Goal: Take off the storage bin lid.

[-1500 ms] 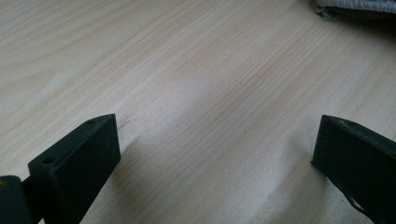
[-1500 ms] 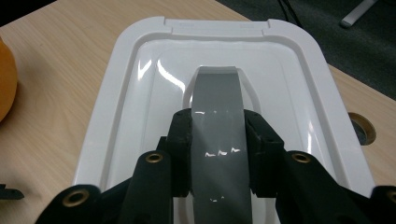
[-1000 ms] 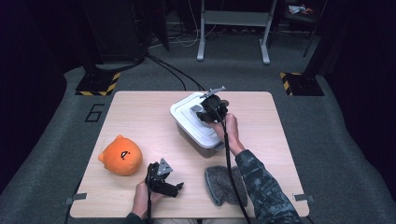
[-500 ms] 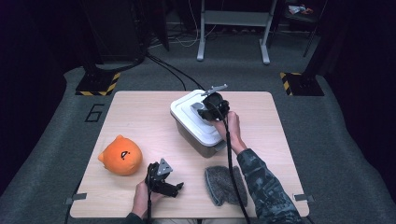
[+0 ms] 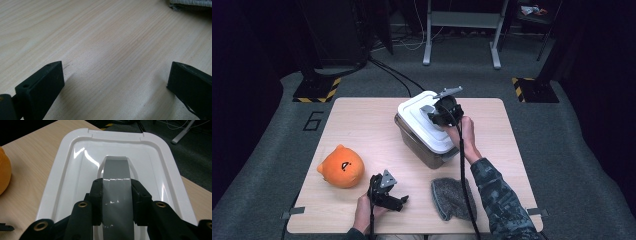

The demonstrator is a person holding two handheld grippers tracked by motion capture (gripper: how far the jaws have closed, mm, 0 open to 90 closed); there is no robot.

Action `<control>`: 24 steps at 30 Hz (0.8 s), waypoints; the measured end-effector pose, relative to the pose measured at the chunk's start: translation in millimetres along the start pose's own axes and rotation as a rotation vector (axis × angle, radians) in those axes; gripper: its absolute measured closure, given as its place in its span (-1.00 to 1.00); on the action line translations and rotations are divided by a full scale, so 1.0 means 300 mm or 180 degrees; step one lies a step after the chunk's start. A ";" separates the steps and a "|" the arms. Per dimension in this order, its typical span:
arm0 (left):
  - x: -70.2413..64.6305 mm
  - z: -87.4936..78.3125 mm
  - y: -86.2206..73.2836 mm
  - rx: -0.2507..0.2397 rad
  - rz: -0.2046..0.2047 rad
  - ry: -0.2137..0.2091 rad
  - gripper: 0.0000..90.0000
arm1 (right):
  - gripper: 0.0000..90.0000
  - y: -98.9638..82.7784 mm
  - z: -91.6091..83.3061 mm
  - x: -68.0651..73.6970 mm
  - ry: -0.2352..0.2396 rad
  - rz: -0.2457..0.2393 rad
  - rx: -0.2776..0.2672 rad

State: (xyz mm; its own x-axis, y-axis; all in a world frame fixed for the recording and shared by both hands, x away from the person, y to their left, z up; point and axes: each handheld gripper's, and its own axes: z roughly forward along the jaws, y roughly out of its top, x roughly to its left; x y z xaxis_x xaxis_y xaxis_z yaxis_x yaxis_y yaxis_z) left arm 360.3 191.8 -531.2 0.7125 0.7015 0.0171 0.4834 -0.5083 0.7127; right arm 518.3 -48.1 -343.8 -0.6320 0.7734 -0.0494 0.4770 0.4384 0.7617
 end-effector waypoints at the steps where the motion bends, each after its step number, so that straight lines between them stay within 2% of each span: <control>1: 0.000 0.000 0.000 0.0000 0.0000 0.0000 -0.99 | 0.48 0.002 -0.006 -0.003 -0.0004 0.0000 -0.0024; 7: 0.000 0.000 0.000 0.0000 0.0001 -0.0001 -0.99 | 0.48 0.006 -0.042 -0.030 -0.0071 -0.0073 -0.0077; 11: 0.000 0.000 0.000 0.0002 0.0002 -0.0001 -0.99 | 0.48 0.000 -0.061 -0.048 -0.0108 0.0009 -0.0070; 17: 0.000 0.000 0.000 -0.0001 0.0000 0.0002 -0.99 | 0.48 -0.011 -0.092 -0.087 -0.0173 0.0056 -0.0085; 18: 0.000 0.000 0.000 0.0000 0.0000 0.0003 -0.99 | 0.48 -0.013 -0.099 -0.101 -0.0186 0.0028 -0.0120; 21: 0.000 0.000 0.000 0.0000 0.0001 0.0003 -0.99 | 0.48 -0.021 -0.114 -0.118 -0.0221 0.0103 -0.0123; 22: 0.000 0.000 0.000 -0.0001 0.0001 0.0003 -0.99 | 0.48 -0.023 -0.118 -0.125 -0.0234 0.0077 -0.0136; 24: 0.000 0.000 0.000 0.0000 0.0001 0.0003 -0.99 | 0.48 -0.030 -0.129 -0.138 -0.0264 0.0140 -0.0138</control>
State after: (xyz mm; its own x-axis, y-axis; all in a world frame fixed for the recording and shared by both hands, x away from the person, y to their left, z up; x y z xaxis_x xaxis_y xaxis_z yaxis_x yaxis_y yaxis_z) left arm 360.2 191.8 -531.2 0.7122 0.7017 0.0180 0.4830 -0.5085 0.7128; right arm 516.6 -101.8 -323.7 -0.5574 0.8275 -0.0672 0.4752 0.3843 0.7915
